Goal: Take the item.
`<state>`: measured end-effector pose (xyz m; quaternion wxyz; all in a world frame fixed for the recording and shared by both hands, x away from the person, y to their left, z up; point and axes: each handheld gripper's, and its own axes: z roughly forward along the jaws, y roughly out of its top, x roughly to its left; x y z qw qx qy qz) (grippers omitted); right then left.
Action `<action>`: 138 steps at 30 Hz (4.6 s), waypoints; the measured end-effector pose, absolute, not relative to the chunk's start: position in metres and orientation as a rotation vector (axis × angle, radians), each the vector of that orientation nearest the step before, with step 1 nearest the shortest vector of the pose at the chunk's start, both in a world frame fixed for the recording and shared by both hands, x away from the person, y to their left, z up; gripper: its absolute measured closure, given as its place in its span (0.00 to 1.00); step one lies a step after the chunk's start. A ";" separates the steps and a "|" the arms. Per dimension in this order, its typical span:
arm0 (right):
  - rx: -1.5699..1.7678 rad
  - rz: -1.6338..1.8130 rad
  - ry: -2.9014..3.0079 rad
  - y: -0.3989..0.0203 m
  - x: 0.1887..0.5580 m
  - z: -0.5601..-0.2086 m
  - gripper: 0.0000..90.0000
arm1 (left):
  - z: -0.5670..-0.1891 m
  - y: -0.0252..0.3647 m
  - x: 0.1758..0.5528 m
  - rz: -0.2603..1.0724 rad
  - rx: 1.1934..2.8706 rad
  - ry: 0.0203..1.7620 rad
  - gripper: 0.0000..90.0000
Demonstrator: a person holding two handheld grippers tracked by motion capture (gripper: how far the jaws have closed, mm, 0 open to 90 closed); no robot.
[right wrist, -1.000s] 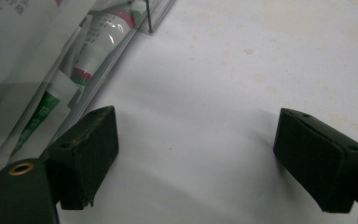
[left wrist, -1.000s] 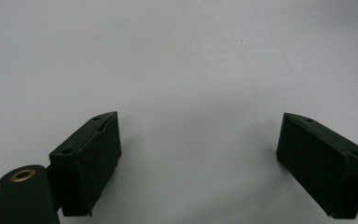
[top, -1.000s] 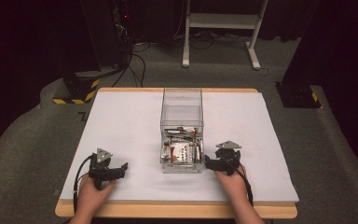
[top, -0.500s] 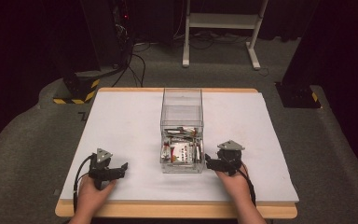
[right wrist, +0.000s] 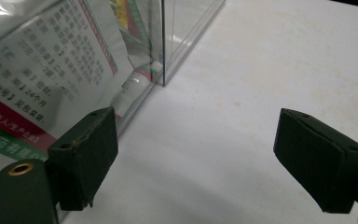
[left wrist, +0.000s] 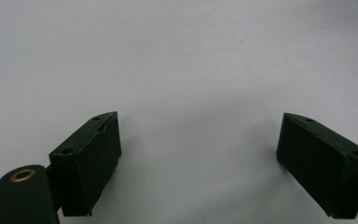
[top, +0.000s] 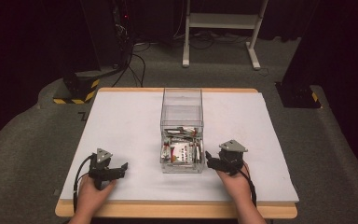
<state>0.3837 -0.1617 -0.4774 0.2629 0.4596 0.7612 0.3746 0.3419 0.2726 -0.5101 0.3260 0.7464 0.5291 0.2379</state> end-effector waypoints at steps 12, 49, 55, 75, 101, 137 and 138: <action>1.190 1.058 2.001 -0.163 0.377 -0.465 0.16 | -0.510 0.273 0.342 0.624 1.958 1.386 0.15; 1.041 1.171 1.931 -0.154 0.357 -0.434 0.16 | -0.510 0.273 0.342 0.623 1.955 1.387 0.15; 1.023 1.179 1.935 -0.150 0.354 -0.432 0.16 | -0.510 0.273 0.342 0.623 1.955 1.387 0.15; 0.947 1.242 2.023 -0.125 0.345 -0.429 0.15 | -0.510 0.273 0.342 0.623 1.956 1.387 0.15; 0.912 1.271 2.103 -0.097 0.341 -0.432 0.27 | -0.510 0.273 0.342 0.623 1.955 1.387 0.15; 0.975 1.243 2.105 -0.100 0.344 -0.438 0.72 | -0.510 0.273 0.342 0.622 1.958 1.386 0.15; 0.977 1.240 2.104 -0.100 0.344 -0.439 0.73 | -0.510 0.273 0.342 0.622 1.956 1.387 0.15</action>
